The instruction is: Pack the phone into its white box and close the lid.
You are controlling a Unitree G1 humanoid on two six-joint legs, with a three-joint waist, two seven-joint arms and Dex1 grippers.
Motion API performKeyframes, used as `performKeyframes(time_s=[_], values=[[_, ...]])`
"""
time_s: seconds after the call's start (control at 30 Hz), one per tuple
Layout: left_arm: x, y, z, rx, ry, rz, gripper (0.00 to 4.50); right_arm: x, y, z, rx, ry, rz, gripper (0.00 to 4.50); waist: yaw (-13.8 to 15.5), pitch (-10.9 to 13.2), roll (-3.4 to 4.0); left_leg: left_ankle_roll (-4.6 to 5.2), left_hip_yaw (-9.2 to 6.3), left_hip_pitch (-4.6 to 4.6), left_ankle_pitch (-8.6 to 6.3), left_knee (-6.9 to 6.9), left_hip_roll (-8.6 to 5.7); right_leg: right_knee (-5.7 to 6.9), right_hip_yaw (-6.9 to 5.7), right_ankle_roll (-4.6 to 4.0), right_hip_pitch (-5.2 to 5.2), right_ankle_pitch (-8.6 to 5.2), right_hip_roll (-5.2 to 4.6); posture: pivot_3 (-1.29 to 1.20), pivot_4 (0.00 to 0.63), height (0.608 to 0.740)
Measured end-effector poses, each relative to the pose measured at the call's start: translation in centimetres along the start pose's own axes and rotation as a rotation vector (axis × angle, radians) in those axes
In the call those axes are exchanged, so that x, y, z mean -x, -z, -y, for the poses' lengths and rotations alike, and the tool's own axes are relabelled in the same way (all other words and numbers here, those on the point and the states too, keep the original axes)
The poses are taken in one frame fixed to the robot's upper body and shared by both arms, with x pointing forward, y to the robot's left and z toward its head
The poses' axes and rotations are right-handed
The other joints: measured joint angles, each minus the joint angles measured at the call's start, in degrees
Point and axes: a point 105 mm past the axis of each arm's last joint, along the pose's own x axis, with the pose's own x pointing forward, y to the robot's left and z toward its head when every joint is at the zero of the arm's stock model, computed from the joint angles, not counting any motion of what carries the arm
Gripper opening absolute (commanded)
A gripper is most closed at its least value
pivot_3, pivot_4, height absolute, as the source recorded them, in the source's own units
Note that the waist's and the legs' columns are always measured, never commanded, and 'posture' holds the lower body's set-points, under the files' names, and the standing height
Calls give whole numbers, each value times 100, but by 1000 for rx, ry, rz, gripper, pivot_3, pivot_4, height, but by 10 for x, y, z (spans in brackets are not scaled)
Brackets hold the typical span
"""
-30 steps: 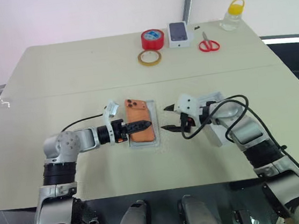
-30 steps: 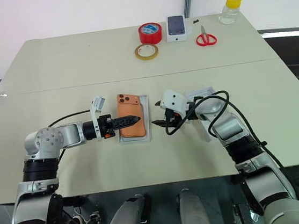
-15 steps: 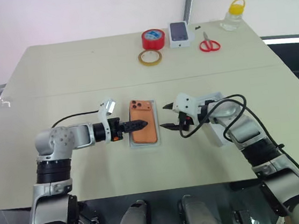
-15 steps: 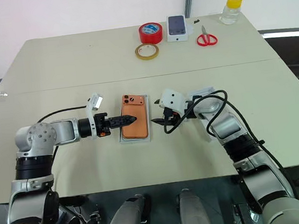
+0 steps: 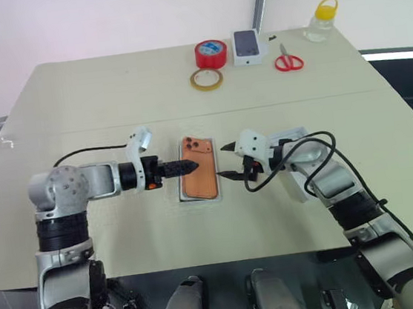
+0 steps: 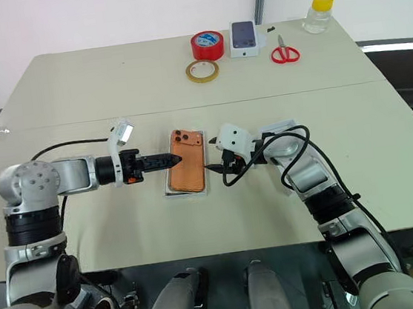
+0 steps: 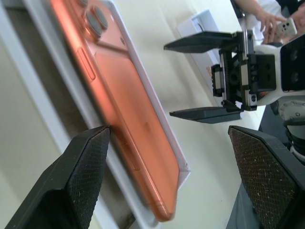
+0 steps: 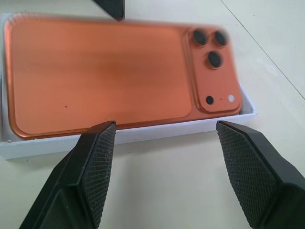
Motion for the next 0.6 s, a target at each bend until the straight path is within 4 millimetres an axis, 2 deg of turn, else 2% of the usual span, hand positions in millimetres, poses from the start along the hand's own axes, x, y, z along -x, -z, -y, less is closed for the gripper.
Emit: performKeyframes(time_s=[0.13,0.3,0.37,0.4,0.47,0.6], values=[[3,4,-4,20,-13,6,4160,0,0,0,-1,0,-1,3530,1,0,0,0,0,0,0,0,0,0,0,0,0,0,0,0,150,740],[10,-2,-4,8,-26,44,4160,-2,2,0,-2,-2,-6,3530,-3,0,0,0,0,0,0,0,0,0,0,0,0,0,0,0,150,740],[18,-12,-10,-13,-73,110,3657,-2,0,1,2,-4,-4,3530,-11,0,0,-1,0,0,0,0,2,1,0,0,-2,0,1,0,150,740],[25,-20,-17,-44,-121,153,3367,-2,0,1,-2,-10,-4,2973,-12,0,0,-1,0,0,0,-1,2,1,0,0,-2,0,1,0,150,740],[39,-30,-30,-102,-214,229,2442,-2,0,0,-8,-17,-2,2204,-15,0,1,-1,4,1,0,-4,2,0,3,0,-3,0,1,0,150,740],[50,-39,-52,-243,-369,340,271,-2,4,4,-10,9,-13,36,31,0,1,-1,3,0,0,-2,-2,-5,2,0,1,0,-6,0,150,740]])
